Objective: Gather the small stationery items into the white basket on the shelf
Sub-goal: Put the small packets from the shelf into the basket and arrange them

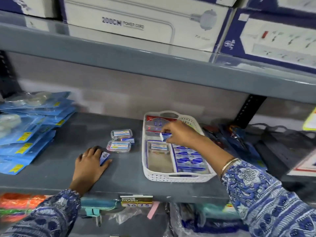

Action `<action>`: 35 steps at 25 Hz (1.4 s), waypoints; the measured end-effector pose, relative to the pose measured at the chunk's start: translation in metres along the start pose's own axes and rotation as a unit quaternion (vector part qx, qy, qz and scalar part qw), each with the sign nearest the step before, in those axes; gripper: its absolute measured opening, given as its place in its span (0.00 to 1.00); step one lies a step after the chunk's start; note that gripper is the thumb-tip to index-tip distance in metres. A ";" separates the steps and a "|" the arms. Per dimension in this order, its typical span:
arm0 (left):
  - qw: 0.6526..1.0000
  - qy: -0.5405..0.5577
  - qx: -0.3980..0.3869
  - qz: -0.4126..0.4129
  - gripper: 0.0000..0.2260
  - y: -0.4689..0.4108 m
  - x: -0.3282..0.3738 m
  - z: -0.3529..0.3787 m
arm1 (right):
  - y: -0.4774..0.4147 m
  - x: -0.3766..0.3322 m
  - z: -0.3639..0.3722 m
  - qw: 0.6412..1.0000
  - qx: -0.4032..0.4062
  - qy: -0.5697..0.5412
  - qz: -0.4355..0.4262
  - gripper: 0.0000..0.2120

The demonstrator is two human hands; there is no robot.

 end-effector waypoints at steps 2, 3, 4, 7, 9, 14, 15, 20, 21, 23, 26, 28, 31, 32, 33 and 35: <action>1.000 0.007 0.013 0.005 0.16 0.000 0.002 -0.002 | 0.028 0.042 0.023 0.997 -0.071 0.003 0.036 0.14; 1.000 0.008 0.011 0.000 0.16 0.000 0.002 -0.002 | 0.042 0.057 0.036 0.993 -0.106 0.007 0.052 0.15; 1.000 0.008 0.007 -0.004 0.15 0.000 0.003 -0.001 | 0.056 0.069 0.048 0.989 -0.133 0.009 0.064 0.17; 1.000 0.008 0.006 -0.006 0.15 0.001 0.005 -0.002 | 0.079 0.086 0.073 0.982 -0.166 -0.011 0.087 0.18; 1.000 0.008 0.007 -0.006 0.14 0.002 0.007 -0.003 | 0.083 0.090 0.084 0.979 -0.178 -0.027 0.090 0.17; 1.000 0.009 0.006 -0.007 0.14 0.003 0.008 -0.005 | 0.085 0.087 0.099 0.978 -0.190 -0.031 0.085 0.14; 1.000 0.008 0.005 -0.008 0.14 0.002 0.008 -0.005 | 0.085 0.086 0.099 0.978 -0.187 -0.033 0.085 0.13; 1.000 0.002 -0.001 -0.018 0.17 0.001 0.006 -0.004 | 0.086 0.083 0.102 0.981 -0.171 -0.062 0.071 0.03; 1.000 0.002 -0.002 -0.019 0.17 0.001 0.006 -0.004 | 0.087 0.084 0.102 0.979 -0.174 -0.072 0.072 0.03; 1.000 0.001 -0.002 -0.019 0.17 0.001 0.007 -0.004 | 0.090 0.086 0.103 0.977 -0.181 -0.086 0.079 0.05; 1.000 0.000 -0.002 -0.019 0.17 0.001 0.007 -0.004 | 0.091 0.088 0.104 0.976 -0.178 -0.089 0.088 0.07; 1.000 -0.001 -0.004 -0.020 0.17 0.001 0.007 -0.004 | 0.090 0.087 0.105 0.980 -0.166 -0.066 0.090 0.08; 1.000 -0.003 -0.005 -0.020 0.17 0.000 0.006 -0.003 | 0.087 0.087 0.105 0.983 -0.161 -0.008 0.091 0.12; 1.000 -0.003 -0.005 -0.020 0.17 0.001 0.005 -0.002 | 0.086 0.085 0.106 0.982 -0.166 0.006 0.087 0.14; 1.000 -0.002 -0.005 -0.018 0.17 0.001 0.005 -0.003 | 0.085 0.083 0.108 0.980 -0.176 0.018 0.086 0.13; 1.000 -0.001 -0.008 -0.018 0.18 0.001 0.006 -0.003 | 0.082 0.082 0.112 0.976 -0.198 0.037 0.089 0.07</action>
Point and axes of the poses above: each hand's wrist, its own y-axis away from the middle knuckle, its own z-axis out of the palm, x = y × z, the point moved 8 cm from there along -y, towards the middle knuckle, and after that the axes turned 12 degrees about y, right-handed, at the moved point
